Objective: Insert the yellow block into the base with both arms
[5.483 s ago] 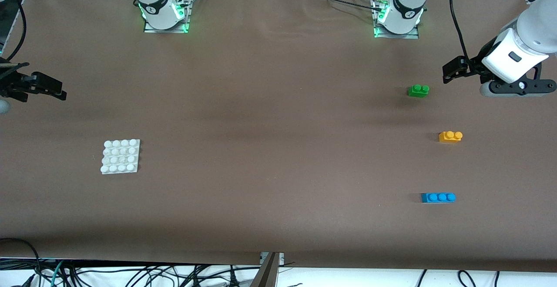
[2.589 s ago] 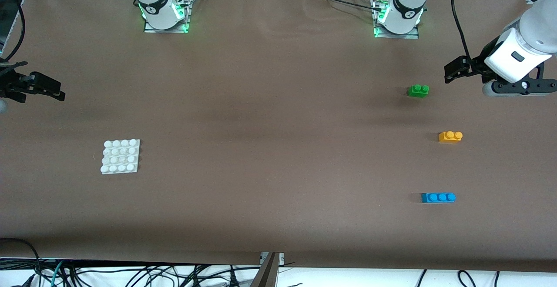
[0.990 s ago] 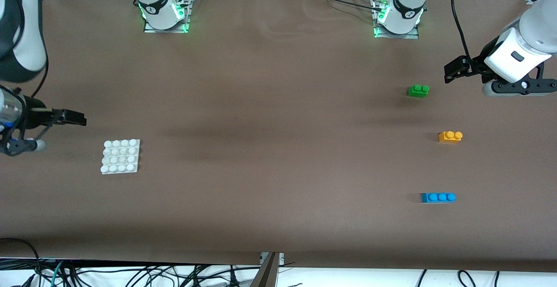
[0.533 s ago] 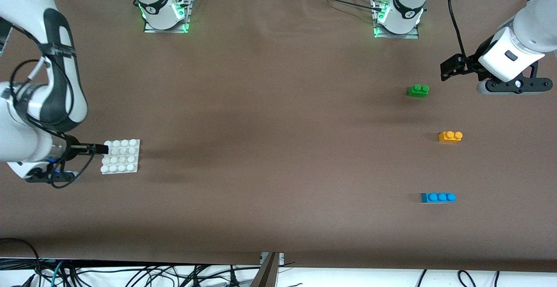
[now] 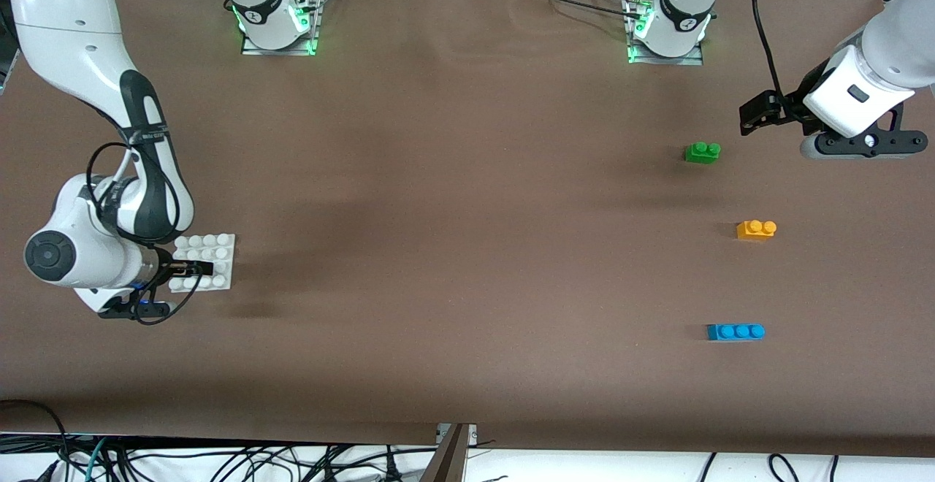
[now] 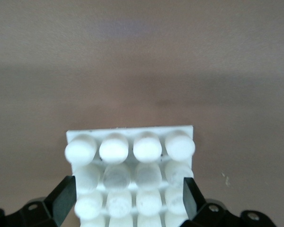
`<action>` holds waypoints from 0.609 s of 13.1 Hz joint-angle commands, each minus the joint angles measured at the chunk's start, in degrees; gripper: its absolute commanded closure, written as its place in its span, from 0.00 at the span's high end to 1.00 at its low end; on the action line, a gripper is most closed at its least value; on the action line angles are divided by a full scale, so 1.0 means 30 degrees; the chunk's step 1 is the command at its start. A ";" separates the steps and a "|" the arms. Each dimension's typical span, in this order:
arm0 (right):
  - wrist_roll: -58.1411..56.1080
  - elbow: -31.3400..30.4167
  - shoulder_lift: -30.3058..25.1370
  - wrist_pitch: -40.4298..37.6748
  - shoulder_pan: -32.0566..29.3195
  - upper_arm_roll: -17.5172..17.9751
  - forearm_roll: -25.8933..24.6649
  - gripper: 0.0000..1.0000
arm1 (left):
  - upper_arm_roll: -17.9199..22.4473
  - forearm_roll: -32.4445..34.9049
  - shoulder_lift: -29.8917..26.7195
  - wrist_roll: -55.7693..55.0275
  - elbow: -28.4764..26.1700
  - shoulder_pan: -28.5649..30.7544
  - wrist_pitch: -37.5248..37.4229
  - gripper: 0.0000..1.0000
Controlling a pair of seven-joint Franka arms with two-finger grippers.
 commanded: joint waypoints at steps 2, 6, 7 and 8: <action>0.0454 -0.1090 -0.0252 0.1036 -0.0113 0.0049 -0.0098 1.00 | 0.0043 -0.0269 -0.0136 0.0102 0.0229 -0.0012 -0.0365 1.00; 0.0308 -0.1120 -0.0427 0.0831 -0.0084 -0.0302 -0.0186 1.00 | 0.0101 -0.0269 -0.0136 0.0132 0.0229 0.0017 -0.0453 1.00; 0.0221 -0.1178 -0.0427 0.0802 -0.0083 -0.0332 -0.0186 1.00 | 0.0101 -0.0269 -0.0136 0.0161 0.0229 0.0017 -0.0453 1.00; 0.0191 -0.1439 -0.0485 0.0831 -0.0083 -0.0506 -0.0186 1.00 | 0.0101 -0.0269 -0.0136 0.0190 0.0229 0.0017 -0.0453 1.00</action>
